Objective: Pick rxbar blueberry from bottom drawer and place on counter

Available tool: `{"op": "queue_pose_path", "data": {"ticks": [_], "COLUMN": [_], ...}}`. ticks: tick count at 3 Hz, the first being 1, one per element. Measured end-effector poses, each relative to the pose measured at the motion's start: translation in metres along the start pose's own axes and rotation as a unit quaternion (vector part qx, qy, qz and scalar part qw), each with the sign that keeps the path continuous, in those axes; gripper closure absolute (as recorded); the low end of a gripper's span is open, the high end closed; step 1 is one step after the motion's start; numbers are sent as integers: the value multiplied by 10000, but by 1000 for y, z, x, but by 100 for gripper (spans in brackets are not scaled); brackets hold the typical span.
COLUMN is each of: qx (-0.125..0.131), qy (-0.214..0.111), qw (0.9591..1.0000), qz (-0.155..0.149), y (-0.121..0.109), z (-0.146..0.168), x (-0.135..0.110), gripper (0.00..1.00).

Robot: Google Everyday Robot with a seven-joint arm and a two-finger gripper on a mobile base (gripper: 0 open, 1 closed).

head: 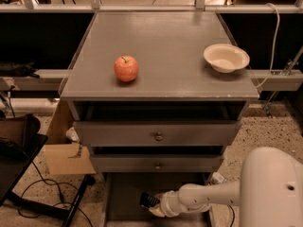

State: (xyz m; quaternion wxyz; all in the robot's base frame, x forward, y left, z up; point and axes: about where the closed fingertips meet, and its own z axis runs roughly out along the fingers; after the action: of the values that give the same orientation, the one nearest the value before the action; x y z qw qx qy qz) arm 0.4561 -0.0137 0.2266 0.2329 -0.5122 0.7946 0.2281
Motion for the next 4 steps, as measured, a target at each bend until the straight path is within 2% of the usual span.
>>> {"op": "queue_pose_path", "data": {"ticks": [1,2,3,4], "qx": [-235,-156,-111,-6], "qy": [-220,-213,17,420], "qw": [9988,9984,9987,9976], "qz": [-357,-501,-497,-553], "y": [23,36,44,56], "z": [-86,-148,-197,-244], "x": [-19,-35,-67,-130], "gripper": [100,100,100,100]}}
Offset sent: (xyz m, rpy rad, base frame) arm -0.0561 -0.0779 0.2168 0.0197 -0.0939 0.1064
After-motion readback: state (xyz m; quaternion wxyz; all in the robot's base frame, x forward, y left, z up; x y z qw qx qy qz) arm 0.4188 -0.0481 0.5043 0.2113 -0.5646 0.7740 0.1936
